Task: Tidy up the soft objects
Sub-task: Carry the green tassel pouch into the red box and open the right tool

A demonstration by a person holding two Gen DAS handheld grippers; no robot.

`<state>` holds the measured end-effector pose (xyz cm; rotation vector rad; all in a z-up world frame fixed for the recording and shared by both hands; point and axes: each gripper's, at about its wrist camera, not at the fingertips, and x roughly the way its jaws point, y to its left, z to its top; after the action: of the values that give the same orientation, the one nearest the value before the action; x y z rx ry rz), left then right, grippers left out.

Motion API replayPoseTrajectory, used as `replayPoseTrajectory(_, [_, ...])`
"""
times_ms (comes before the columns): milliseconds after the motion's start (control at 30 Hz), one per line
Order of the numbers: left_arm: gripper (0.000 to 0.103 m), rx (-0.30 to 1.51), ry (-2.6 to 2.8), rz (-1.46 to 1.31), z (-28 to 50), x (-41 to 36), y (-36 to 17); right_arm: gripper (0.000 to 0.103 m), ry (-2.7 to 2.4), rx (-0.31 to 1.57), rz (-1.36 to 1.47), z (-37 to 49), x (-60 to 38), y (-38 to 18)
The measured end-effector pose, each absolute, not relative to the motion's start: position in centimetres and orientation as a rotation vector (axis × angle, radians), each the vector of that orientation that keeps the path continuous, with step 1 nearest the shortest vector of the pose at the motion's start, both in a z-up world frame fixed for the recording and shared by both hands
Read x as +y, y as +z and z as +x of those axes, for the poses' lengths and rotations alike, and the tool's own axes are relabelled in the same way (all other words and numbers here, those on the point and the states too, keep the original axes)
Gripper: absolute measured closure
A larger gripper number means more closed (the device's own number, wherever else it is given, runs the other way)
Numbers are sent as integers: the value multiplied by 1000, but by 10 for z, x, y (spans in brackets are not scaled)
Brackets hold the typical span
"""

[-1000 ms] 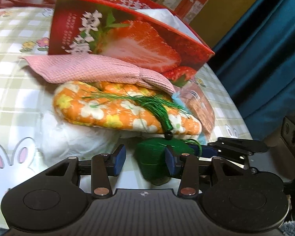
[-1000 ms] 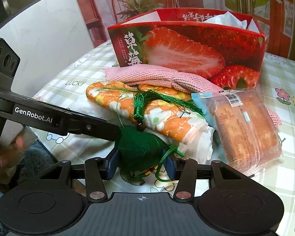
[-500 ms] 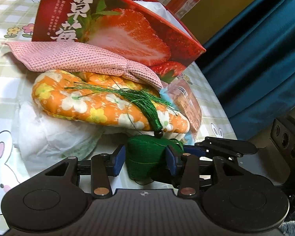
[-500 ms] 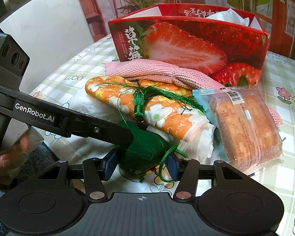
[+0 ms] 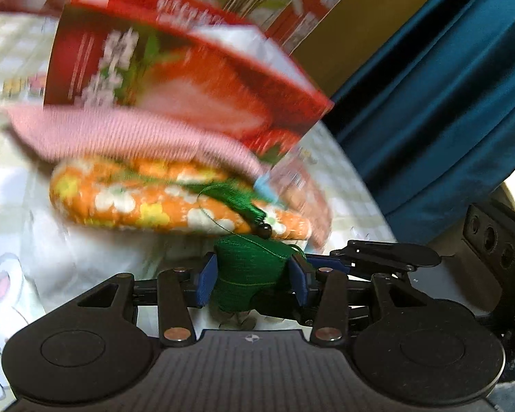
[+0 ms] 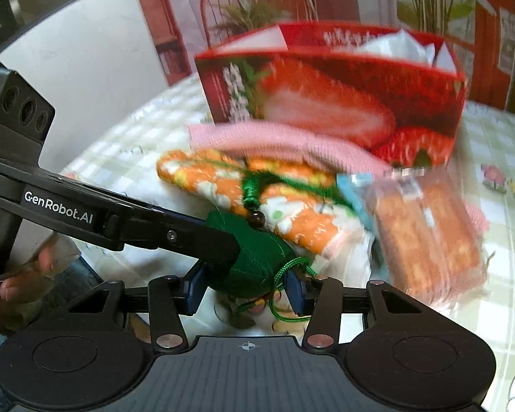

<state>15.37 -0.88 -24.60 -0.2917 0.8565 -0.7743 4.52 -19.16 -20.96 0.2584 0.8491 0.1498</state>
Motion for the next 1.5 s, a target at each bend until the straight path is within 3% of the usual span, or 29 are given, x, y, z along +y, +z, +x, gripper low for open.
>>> replayPoseTrajectory(500, [56,495,-747,-166,169,-7,-104,59,171,530,154,79,-215,-84])
replayPoseTrajectory(800, [56,390,-705,-124,208,-25,-59,59,142,380,-20,136,-233,-38])
replayPoseTrajectory(1500, [54,649,-705,-125,288,-107,-140,59,-10,526,148,161,-316,-149])
